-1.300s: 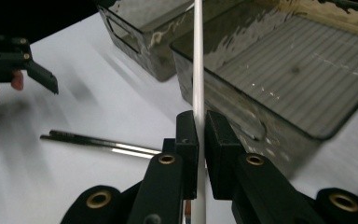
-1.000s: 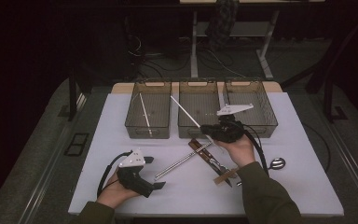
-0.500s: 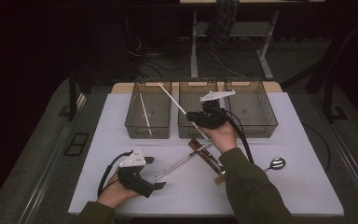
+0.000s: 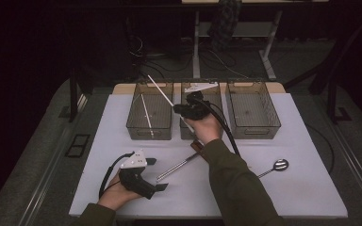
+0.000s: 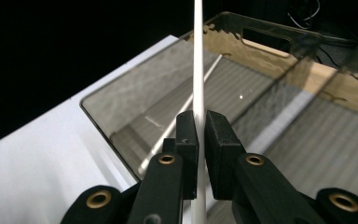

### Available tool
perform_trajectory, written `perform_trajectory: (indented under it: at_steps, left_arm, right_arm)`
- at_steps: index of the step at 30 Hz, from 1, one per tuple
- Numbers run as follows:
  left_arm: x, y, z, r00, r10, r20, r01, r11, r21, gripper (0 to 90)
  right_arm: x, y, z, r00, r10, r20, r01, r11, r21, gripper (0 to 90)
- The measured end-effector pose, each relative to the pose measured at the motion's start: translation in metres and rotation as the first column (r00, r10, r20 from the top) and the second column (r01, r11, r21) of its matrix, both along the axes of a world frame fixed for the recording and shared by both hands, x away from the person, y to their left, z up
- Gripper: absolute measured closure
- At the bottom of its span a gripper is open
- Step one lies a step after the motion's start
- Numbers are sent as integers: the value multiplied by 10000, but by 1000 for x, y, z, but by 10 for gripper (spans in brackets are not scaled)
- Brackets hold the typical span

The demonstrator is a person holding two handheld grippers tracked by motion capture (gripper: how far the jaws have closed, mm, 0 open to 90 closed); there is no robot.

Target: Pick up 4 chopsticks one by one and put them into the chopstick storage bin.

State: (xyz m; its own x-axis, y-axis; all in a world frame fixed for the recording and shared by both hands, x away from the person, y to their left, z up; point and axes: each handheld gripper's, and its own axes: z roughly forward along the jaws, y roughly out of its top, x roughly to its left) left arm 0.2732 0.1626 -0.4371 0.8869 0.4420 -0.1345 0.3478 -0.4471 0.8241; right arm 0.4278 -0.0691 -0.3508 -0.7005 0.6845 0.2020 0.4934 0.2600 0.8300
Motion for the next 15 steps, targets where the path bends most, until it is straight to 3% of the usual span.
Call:
perform_trajectory:
  at_steps: [15]
  left_arm:
    - [0,0,0,9999,-94,-53,94,9999,-91,0]
  right_arm:
    - [25,50,0,9999,-120,17,120,9999,122,836]
